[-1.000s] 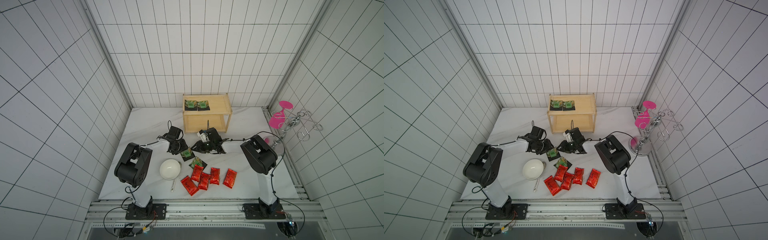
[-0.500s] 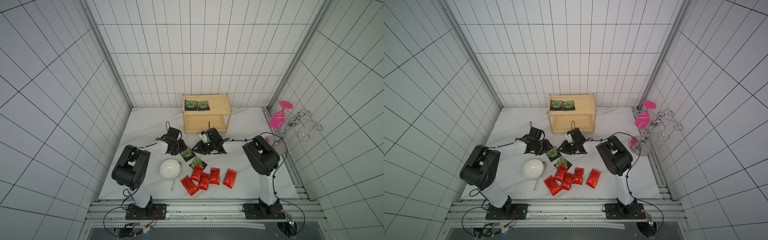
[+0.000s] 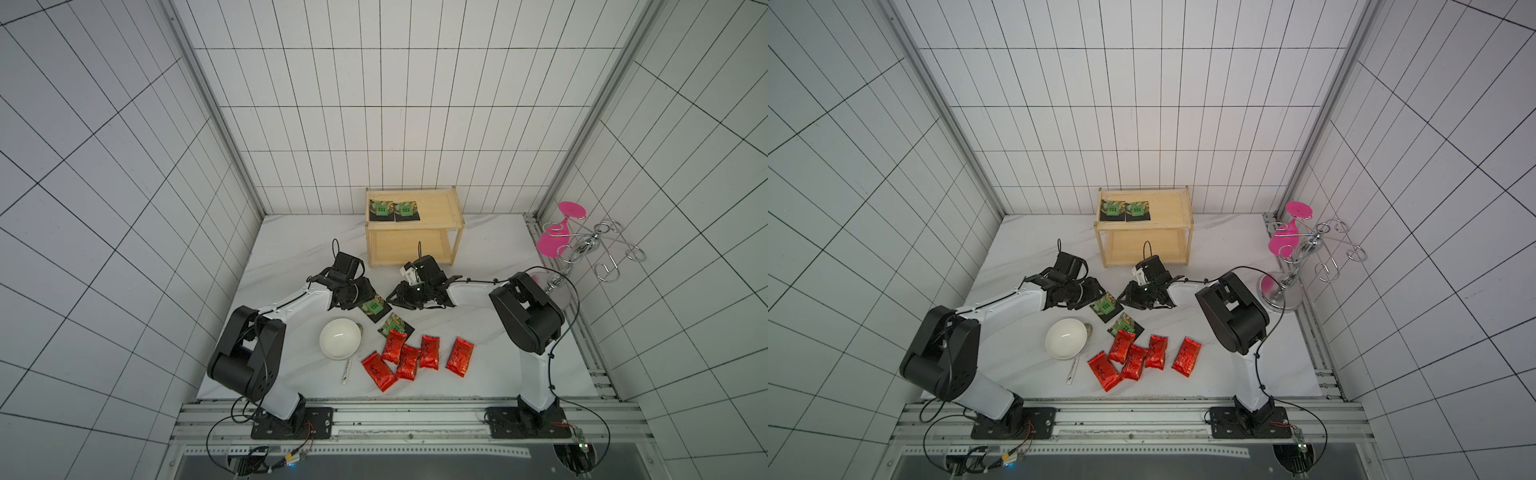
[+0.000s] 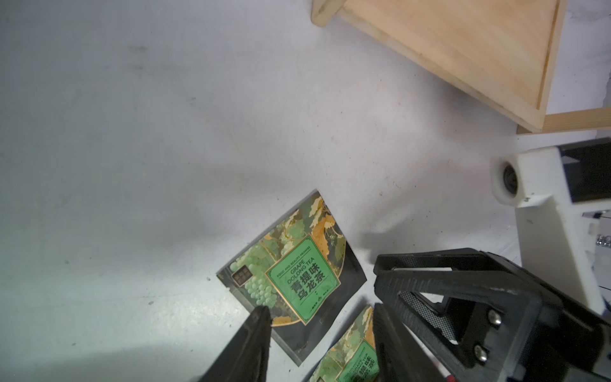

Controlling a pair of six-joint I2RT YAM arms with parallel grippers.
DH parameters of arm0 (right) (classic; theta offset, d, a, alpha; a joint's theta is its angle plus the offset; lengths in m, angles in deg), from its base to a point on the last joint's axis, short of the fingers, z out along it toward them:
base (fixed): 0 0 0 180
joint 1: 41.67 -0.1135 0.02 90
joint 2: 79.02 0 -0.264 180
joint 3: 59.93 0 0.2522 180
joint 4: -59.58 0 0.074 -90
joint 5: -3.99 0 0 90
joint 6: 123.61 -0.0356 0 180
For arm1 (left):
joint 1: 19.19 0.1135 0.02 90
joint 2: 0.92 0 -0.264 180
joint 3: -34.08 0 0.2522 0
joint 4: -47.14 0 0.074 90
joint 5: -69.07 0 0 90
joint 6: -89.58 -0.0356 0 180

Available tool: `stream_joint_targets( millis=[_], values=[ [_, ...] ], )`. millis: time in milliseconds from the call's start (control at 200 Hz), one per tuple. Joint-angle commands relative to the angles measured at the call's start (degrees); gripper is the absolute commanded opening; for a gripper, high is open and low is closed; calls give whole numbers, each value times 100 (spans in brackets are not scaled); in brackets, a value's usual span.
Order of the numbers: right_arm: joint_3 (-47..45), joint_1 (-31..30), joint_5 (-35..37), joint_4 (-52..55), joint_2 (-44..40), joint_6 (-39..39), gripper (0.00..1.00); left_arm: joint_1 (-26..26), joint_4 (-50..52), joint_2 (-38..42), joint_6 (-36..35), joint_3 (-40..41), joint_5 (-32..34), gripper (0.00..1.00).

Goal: Place the tea bags on the shelf by color
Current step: Pick up the tea bag from the center of the board.

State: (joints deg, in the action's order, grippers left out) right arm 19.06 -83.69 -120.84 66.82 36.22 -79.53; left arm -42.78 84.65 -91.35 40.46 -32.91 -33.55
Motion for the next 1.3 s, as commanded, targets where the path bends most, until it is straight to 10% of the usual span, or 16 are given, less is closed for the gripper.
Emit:
stream_joint_targets(
  millis=[0, 1296],
  values=[
    [7, -34, 99, 133, 7, 109, 32, -114, 51, -194, -133, 11, -39, 54],
    [169, -122, -323, -710, 508, -763, 31, -151, -242, -707, -44, 237, 342, 52]
  ],
)
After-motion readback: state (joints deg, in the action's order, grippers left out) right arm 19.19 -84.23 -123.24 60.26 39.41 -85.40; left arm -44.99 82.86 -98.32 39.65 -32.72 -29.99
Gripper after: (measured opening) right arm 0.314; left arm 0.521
